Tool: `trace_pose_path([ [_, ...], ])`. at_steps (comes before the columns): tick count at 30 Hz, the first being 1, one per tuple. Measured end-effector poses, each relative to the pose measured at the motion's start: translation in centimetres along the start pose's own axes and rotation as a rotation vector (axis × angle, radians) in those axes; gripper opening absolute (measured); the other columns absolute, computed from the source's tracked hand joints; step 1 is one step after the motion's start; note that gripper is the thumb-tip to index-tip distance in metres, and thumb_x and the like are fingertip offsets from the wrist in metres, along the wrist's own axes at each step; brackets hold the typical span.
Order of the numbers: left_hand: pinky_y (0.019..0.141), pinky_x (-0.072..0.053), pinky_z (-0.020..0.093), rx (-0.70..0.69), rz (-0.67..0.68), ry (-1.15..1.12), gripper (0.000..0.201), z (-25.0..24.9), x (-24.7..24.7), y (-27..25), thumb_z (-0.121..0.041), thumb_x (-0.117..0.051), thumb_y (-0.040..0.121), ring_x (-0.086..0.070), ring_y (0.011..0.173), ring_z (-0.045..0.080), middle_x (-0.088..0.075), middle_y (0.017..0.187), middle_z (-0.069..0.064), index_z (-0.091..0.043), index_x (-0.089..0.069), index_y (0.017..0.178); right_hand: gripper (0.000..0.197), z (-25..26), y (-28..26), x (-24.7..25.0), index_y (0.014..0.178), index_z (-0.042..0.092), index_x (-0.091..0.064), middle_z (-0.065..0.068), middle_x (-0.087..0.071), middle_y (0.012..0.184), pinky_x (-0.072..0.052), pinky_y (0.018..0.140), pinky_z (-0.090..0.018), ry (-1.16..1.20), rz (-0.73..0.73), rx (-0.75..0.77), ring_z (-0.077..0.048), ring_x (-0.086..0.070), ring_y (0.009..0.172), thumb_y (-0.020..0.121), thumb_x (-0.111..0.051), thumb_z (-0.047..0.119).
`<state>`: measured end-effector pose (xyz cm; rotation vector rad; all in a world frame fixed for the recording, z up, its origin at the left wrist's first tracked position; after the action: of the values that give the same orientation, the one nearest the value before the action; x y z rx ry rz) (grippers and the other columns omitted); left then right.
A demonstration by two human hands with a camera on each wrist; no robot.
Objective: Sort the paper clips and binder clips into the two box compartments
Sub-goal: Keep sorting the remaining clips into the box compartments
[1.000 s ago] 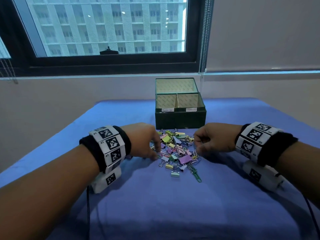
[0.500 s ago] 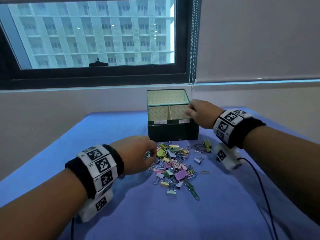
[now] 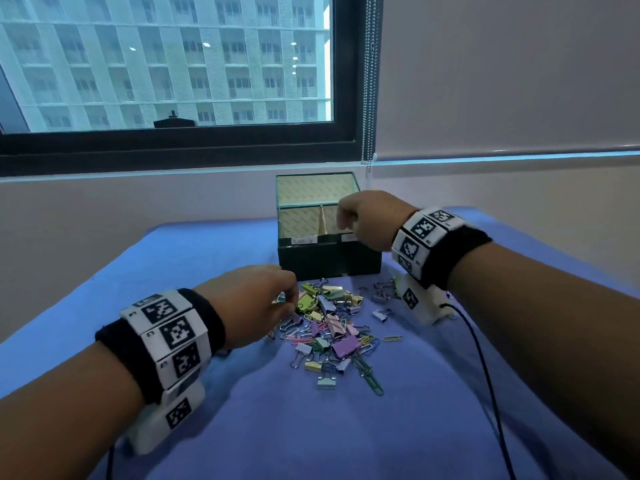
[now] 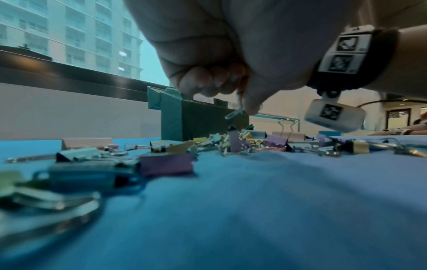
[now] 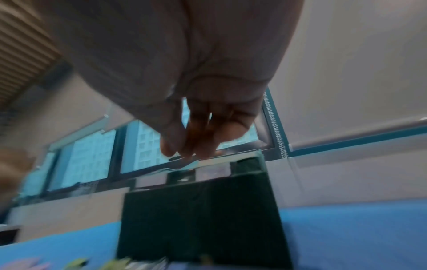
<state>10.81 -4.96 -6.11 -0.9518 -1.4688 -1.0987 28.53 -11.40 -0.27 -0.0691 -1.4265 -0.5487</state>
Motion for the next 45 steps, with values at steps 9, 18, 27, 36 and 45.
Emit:
trace_pose_path([
  [9,0.068,-0.044,0.023,0.071,0.09,0.045,0.012,0.1,2.3,4.4,-0.033,-0.047,0.099,-0.056,0.077,0.008,-0.059,0.087,-0.011,-0.027,-0.057,0.095,0.01,-0.8,-9.9,-4.3,0.084,0.019,-0.069,0.002,-0.07,0.08,-0.051,0.069,-0.029,-0.089,0.544,0.054,-0.016,-0.061,0.071,0.078,-0.074,0.026],
  [18,0.051,-0.035,0.022,0.22,-0.067,-0.235,0.021,-1.8,5.4,14.9,-0.029,-0.055,0.096,-0.047,0.056,0.009,-0.056,0.073,-0.006,-0.013,-0.068,0.1,0.012,-1.2,-10.0,-4.8,0.086,0.017,-0.06,-0.006,-0.067,0.092,-0.051,0.077,-0.034,-0.091,0.433,0.002,-0.023,-0.055,0.077,0.089,-0.053,0.025],
  [27,0.081,-0.06,0.038,0.377,-0.033,-0.626,0.019,-1.7,3.7,16.0,-0.002,-0.058,0.091,-0.069,0.098,0.031,-0.059,0.109,0.015,-0.014,-0.054,0.105,0.016,-0.6,-10.3,-4.2,0.089,0.014,-0.071,0.0,-0.071,0.088,-0.054,0.074,-0.031,0.034,0.427,0.081,-0.015,-0.058,0.073,0.082,-0.057,0.011],
  [36,0.083,-0.049,0.026,0.083,0.194,-0.083,0.026,-3.1,4.7,4.0,-0.025,-0.066,0.089,-0.064,0.087,0.006,-0.068,0.098,-0.014,-0.03,-0.066,0.115,0.004,-0.2,-10.5,-5.0,0.08,0.018,-0.063,0.002,-0.06,0.071,-0.044,0.052,-0.022,-0.039,0.469,0.09,-0.013,-0.051,0.056,0.081,-0.059,0.017],
  [45,0.081,-0.05,0.023,0.051,0.335,0.123,0.036,-2.3,-0.1,-1.7,-0.05,-0.067,0.084,-0.061,0.098,0.015,-0.058,0.111,-0.009,-0.037,-0.067,0.117,0.015,0.2,-9.9,-3.6,0.071,0.025,-0.046,0.007,-0.051,0.068,-0.037,0.057,-0.025,0.067,0.263,0.129,-0.011,-0.044,0.06,0.08,-0.054,0.015],
])
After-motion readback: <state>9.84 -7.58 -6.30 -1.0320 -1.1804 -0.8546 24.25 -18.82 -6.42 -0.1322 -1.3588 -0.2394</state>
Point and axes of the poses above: each hand's wrist, its own y-axis towards the middle knuckle, its own x-axis out of the back of the hand, z = x × y, the point moved 6 cm from there along y, towards the middle knuckle
